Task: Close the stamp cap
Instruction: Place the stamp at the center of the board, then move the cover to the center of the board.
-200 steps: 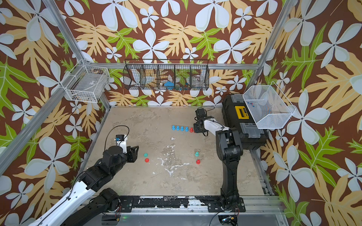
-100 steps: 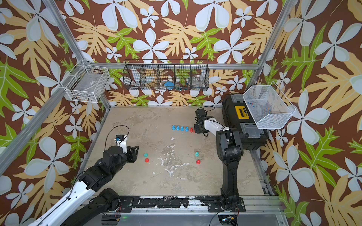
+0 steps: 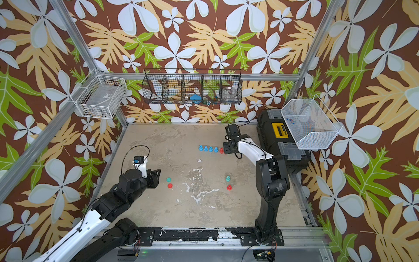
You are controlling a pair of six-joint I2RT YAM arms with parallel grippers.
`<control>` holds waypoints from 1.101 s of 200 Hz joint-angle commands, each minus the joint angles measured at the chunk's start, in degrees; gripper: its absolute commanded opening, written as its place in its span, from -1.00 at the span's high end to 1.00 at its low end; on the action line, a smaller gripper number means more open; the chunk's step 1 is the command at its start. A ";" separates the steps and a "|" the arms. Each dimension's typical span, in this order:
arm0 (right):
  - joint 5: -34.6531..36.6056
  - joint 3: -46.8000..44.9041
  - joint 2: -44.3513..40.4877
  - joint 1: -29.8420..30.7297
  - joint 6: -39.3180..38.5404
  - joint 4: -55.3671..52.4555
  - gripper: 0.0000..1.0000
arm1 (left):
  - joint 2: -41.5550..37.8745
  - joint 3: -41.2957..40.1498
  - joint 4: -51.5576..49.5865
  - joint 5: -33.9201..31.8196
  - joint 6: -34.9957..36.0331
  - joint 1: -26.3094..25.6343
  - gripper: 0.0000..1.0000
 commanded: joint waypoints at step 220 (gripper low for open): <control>0.40 -32.37 -24.70 10.76 3.06 3.90 0.28 | 15.66 -0.96 7.80 8.88 -8.40 0.07 -0.06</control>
